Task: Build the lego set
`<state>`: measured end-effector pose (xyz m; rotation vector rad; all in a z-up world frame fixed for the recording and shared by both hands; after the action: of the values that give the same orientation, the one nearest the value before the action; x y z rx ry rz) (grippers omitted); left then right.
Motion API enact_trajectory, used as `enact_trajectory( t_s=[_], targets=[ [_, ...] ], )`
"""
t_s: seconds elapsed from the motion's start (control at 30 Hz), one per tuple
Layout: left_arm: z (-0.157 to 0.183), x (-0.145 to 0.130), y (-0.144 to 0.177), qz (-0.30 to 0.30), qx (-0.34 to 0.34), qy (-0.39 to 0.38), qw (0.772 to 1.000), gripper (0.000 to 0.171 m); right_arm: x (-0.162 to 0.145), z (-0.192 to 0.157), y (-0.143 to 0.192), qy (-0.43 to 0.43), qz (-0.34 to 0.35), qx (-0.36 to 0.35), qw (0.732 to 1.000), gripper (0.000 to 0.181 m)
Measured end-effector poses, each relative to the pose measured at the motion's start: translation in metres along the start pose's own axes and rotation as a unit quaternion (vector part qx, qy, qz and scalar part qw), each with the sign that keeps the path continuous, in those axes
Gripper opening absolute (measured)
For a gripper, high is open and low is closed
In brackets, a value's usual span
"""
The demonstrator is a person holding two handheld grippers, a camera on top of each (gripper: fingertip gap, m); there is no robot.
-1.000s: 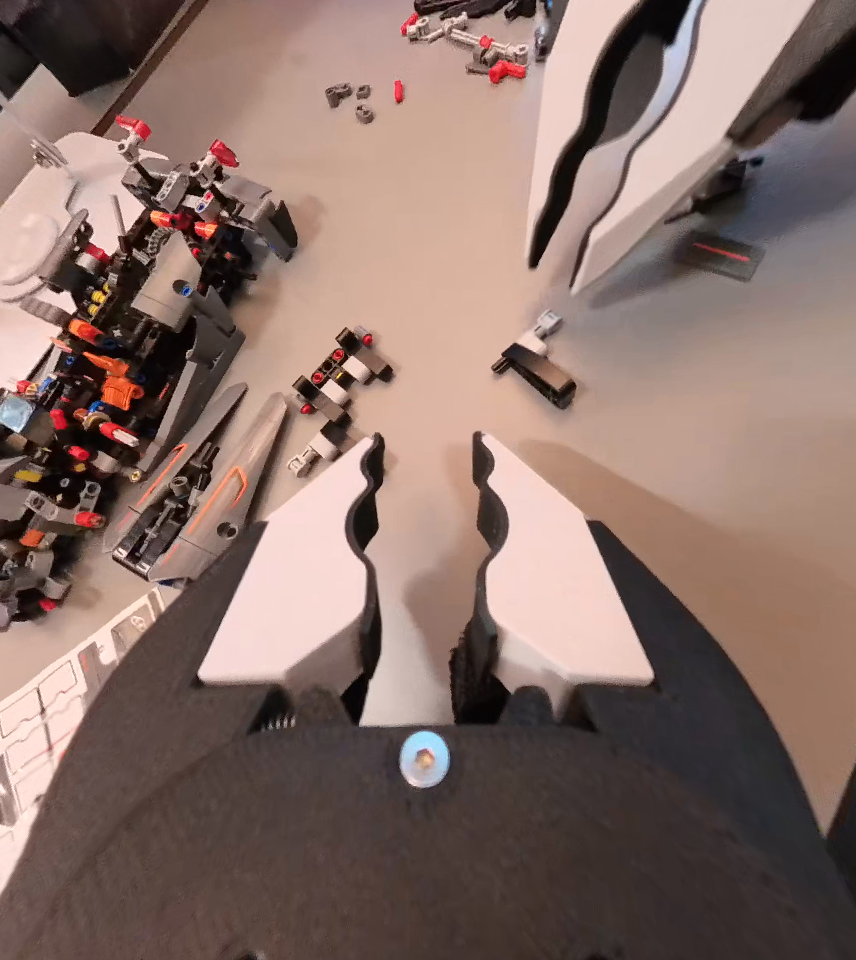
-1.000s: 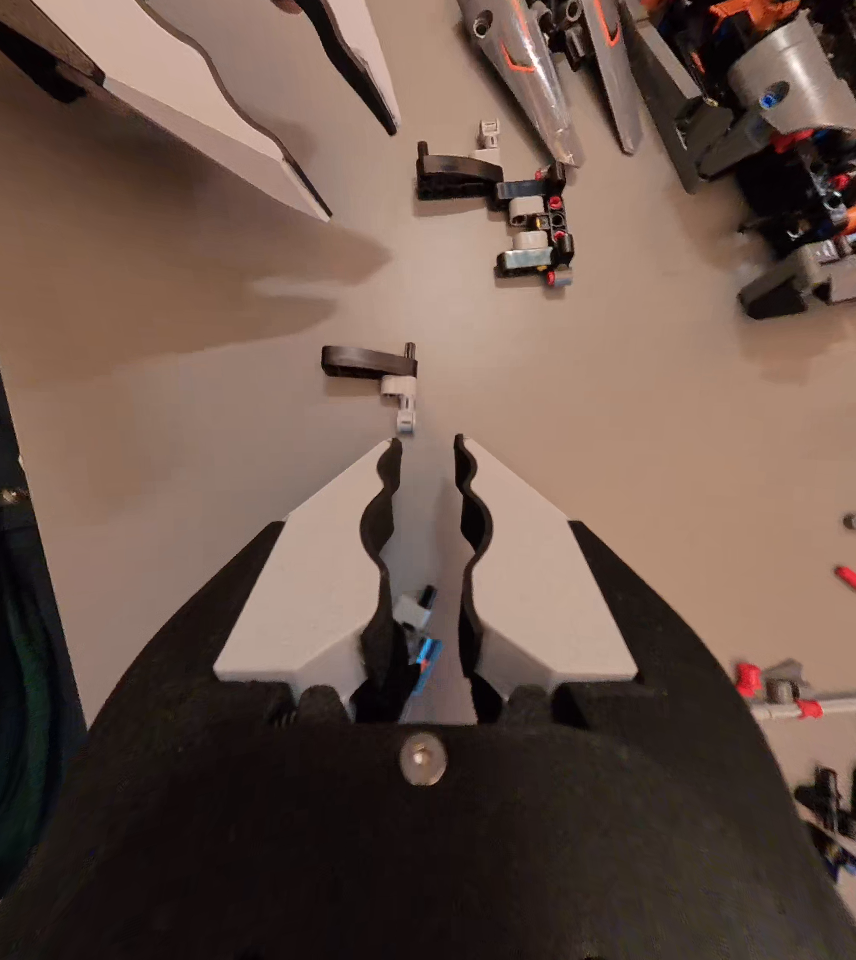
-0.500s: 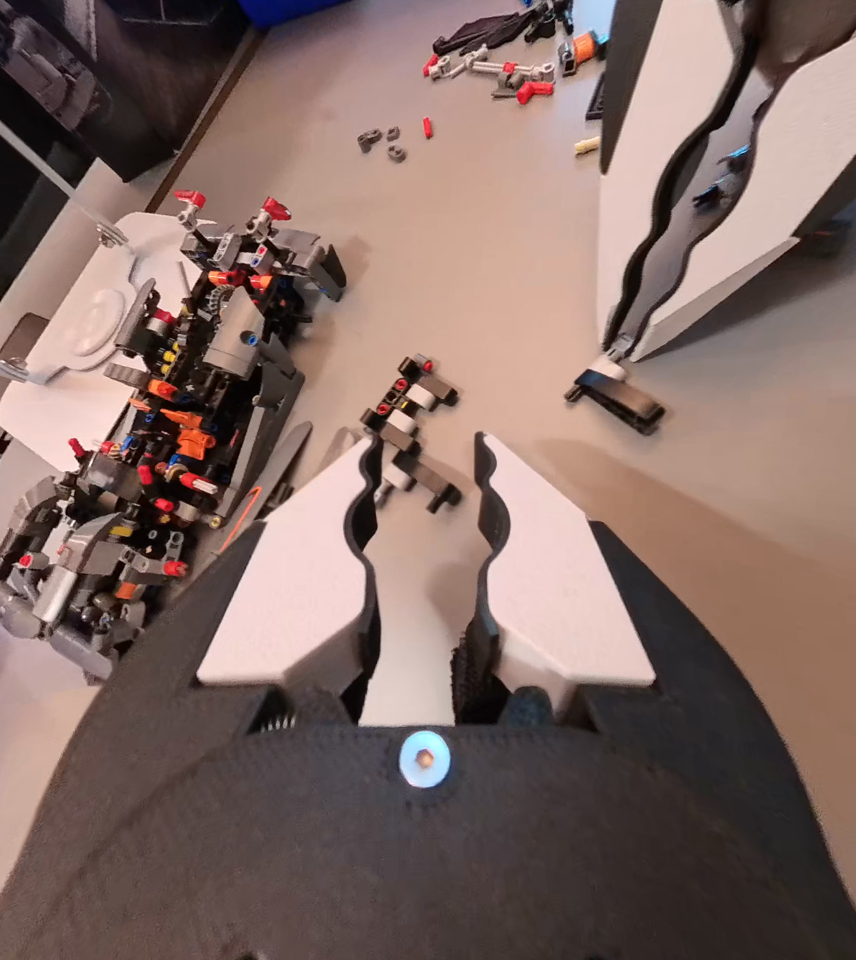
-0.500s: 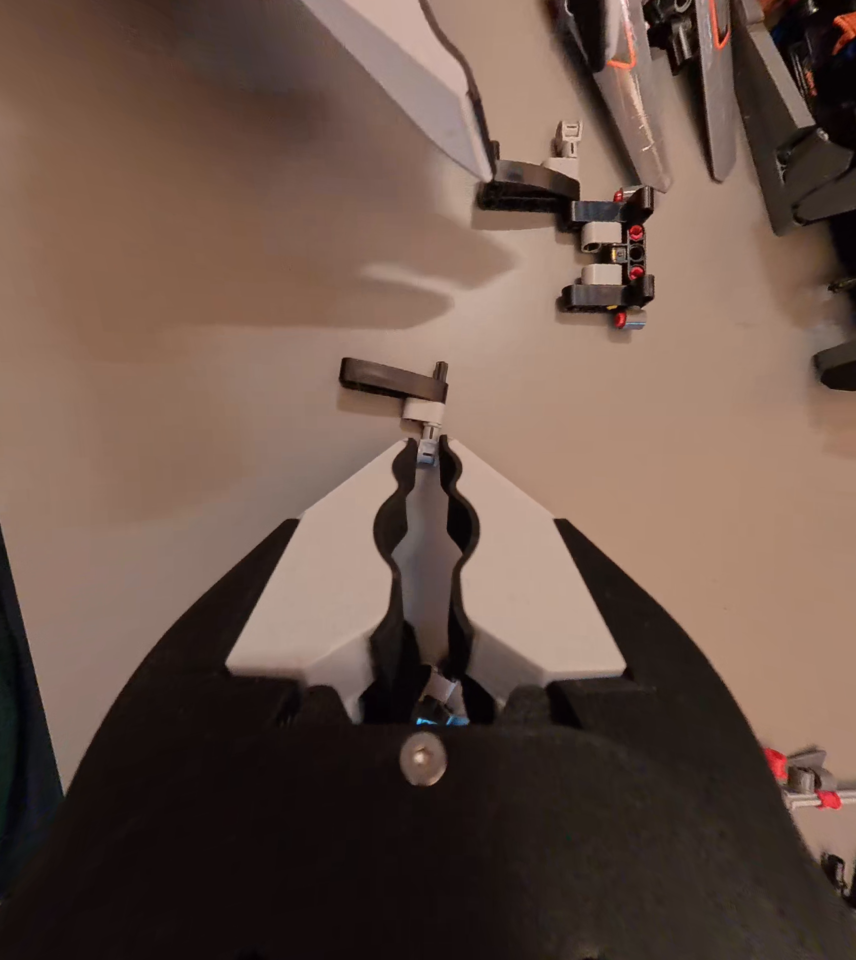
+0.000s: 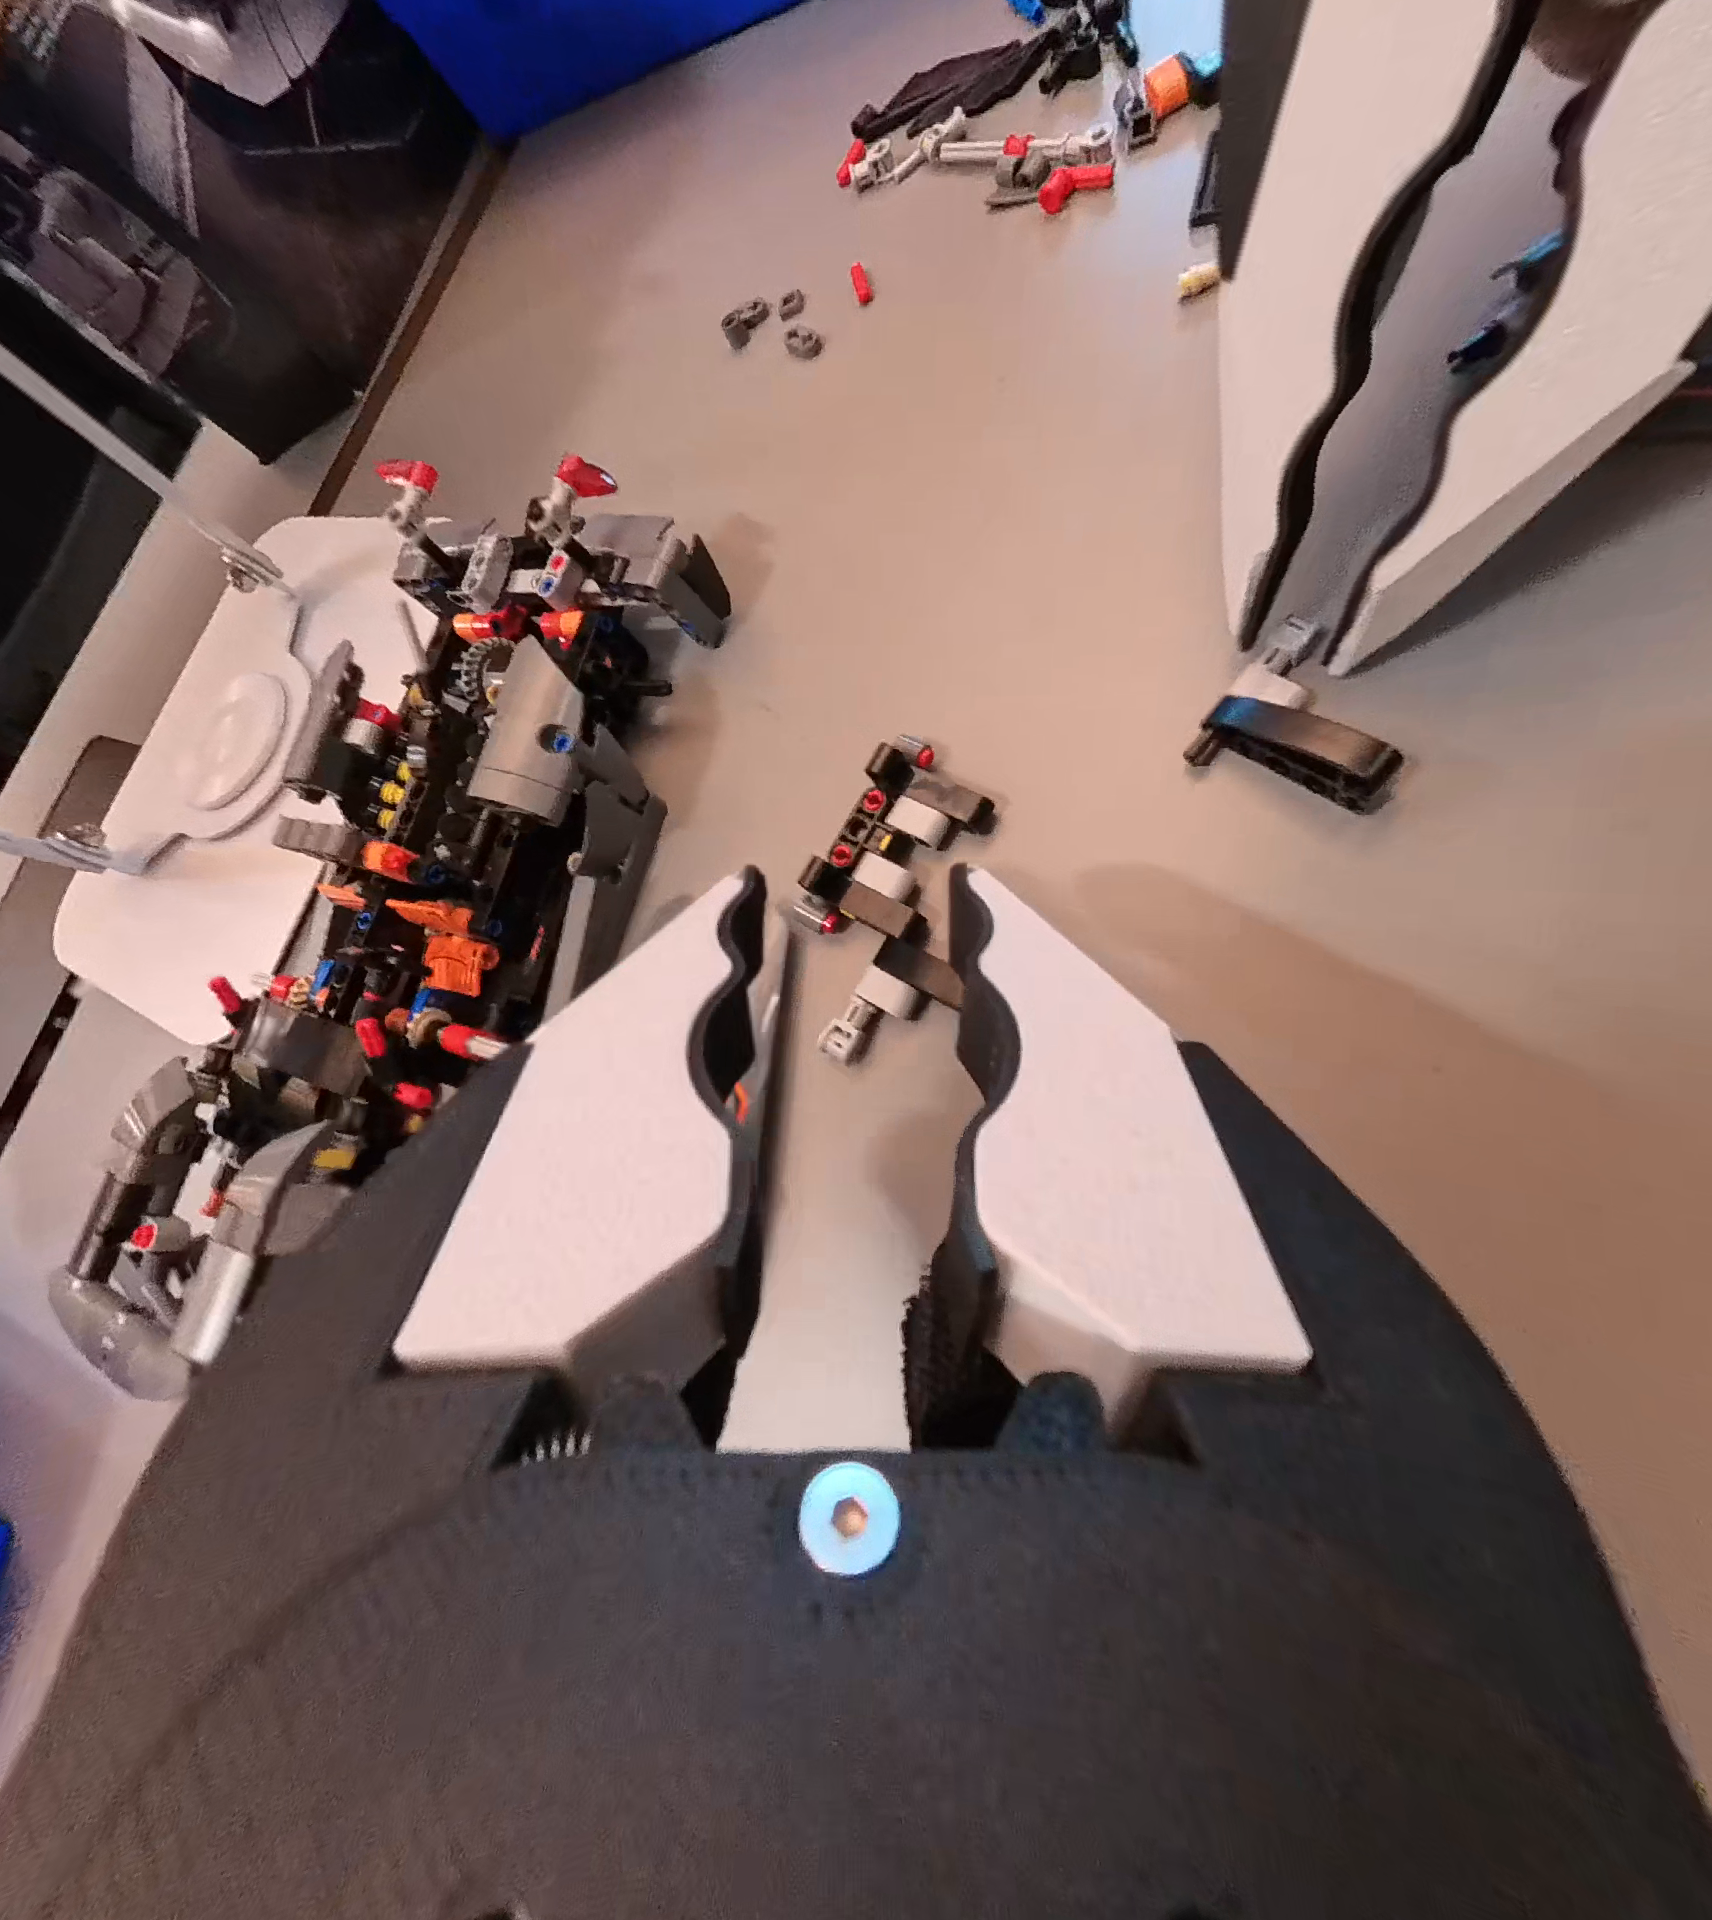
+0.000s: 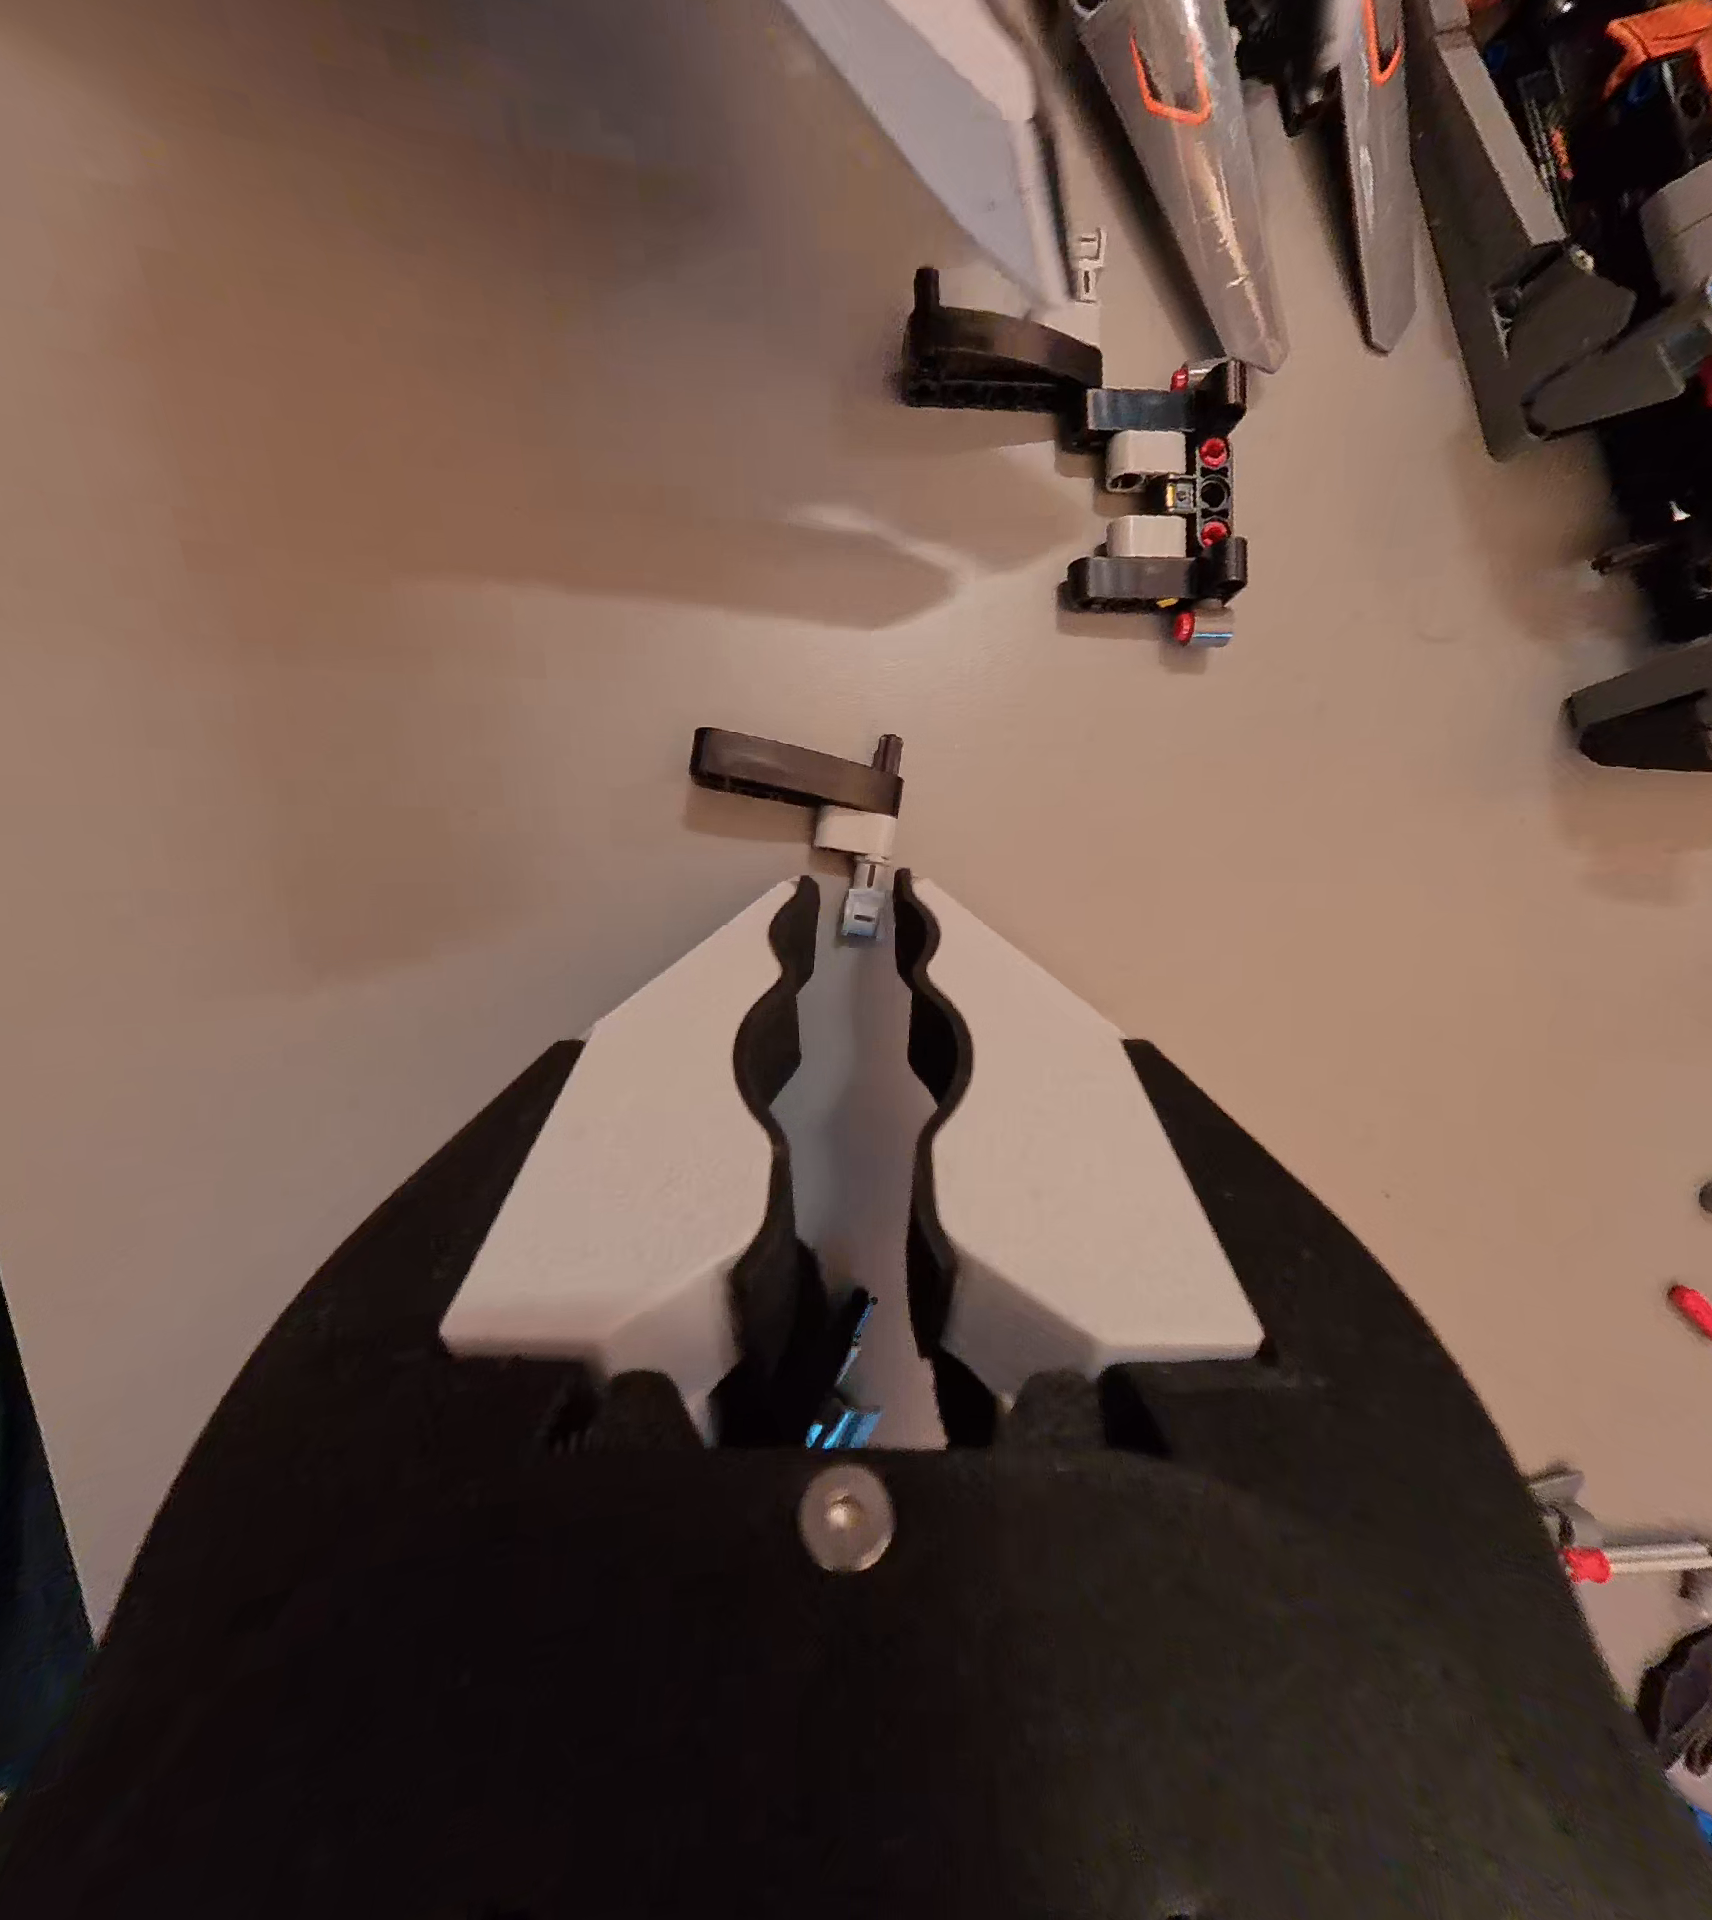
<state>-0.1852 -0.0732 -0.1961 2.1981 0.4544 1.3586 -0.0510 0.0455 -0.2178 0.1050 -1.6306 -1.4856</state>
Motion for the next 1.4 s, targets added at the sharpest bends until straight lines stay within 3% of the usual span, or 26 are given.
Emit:
enact_trajectory(
  t_s=[0.27,0.4,1.03,1.2,1.4],
  targets=[
    [-0.018,0.018,-0.016,0.027,-0.011,-0.035,0.999,0.034,0.000,0.001,-0.002,0.005,-0.003,0.010,1.000,0.006],
    [-0.015,0.027,-0.022,0.076,0.002,-0.026,0.997,0.033,0.001,0.004,-0.003,0.005,-0.007,0.012,1.000,0.006],
    [-0.008,0.015,-0.035,0.037,-0.033,-0.034,0.998,0.033,0.001,0.024,-0.006,0.003,-0.008,0.004,1.000,0.006],
    [-0.009,0.007,-0.037,-0.014,-0.058,-0.031,0.998,0.046,0.003,0.031,-0.008,0.006,-0.008,0.007,1.000,0.006],
    [-0.014,0.007,-0.032,-0.032,-0.091,-0.042,0.994,0.046,0.004,0.035,-0.009,0.011,-0.009,0.012,1.000,0.006]
  ],
)
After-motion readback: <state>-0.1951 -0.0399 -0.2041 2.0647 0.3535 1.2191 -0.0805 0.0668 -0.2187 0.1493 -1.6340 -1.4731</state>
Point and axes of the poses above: each gripper's, where its closed fingertips meet, y back along the fingers, x out of its top, z = x × y across the jaws, the point moved 9 cm from there along y, back along the fingers, and after that the axes turned 2 degrees about y, right-handed, at the moved point
